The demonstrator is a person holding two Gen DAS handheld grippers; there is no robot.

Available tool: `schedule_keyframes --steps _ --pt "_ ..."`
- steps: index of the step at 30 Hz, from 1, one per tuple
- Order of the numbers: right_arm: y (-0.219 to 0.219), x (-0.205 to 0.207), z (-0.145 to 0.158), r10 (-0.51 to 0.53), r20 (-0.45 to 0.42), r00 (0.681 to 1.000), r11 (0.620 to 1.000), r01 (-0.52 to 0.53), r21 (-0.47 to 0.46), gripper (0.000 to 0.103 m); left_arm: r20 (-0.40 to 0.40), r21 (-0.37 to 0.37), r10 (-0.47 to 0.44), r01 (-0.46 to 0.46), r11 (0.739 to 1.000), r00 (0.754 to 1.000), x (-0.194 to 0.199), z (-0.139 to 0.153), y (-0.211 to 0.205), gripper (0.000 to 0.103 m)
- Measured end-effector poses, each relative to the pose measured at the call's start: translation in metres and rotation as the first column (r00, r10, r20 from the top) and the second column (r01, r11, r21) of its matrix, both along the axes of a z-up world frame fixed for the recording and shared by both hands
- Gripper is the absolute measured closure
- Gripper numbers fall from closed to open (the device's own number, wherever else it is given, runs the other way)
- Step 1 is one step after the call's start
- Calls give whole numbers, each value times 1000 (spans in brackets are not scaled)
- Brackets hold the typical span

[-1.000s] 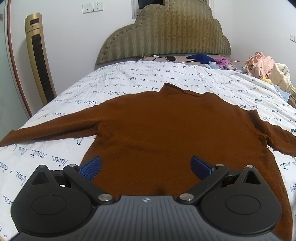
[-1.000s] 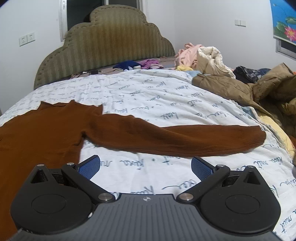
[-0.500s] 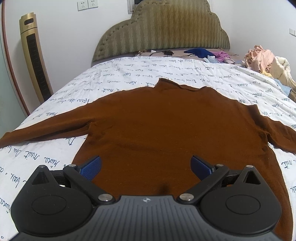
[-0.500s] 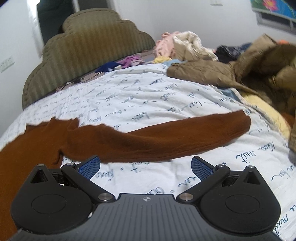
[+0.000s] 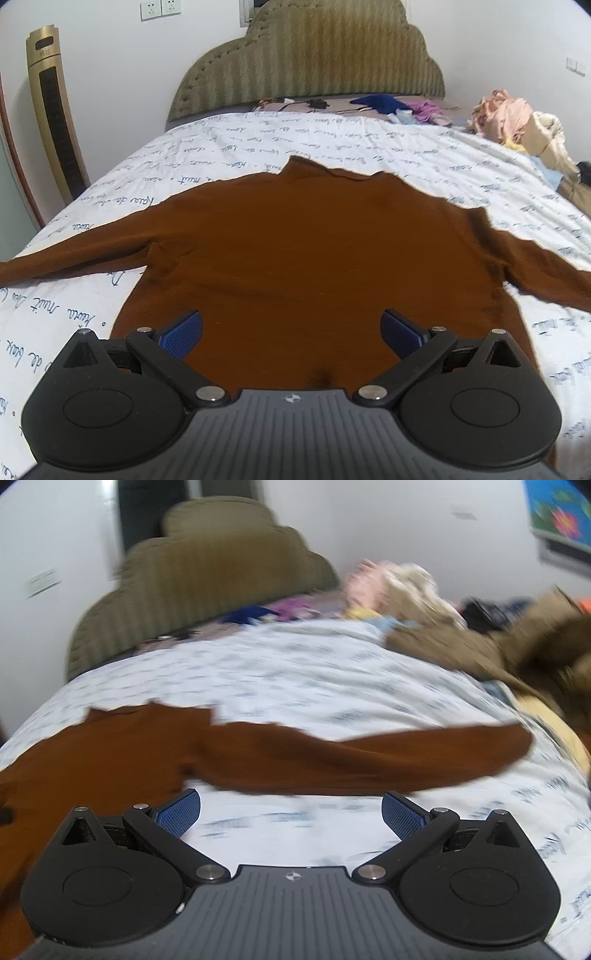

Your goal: Fold small clothes

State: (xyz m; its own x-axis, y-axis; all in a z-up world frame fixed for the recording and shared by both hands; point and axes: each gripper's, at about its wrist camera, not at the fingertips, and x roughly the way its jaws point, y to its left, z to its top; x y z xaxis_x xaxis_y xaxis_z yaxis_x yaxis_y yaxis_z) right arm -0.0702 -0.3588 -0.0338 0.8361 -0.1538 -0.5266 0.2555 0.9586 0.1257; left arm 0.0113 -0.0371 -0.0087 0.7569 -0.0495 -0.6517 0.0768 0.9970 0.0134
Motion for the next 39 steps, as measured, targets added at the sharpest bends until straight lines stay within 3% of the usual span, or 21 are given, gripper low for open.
schedule_keyframes --steps 4,10,16,39 --pt "70 8 9 71 4 997 990 -70 -123 0 14 -16 -13 14 1000 1000 -10 5 3 0" --pt "112 26 10 78 -39 996 990 -82 -114 0 11 -27 1 -1 1000 1000 -17 4 19 0" --pt "120 27 1 16 -52 998 990 -23 -140 0 19 -45 19 -18 999 1000 -21 4 30 0" --pt "123 28 -7 37 -76 996 992 -46 -120 0 20 -53 0 1 999 1000 -24 3 33 0"
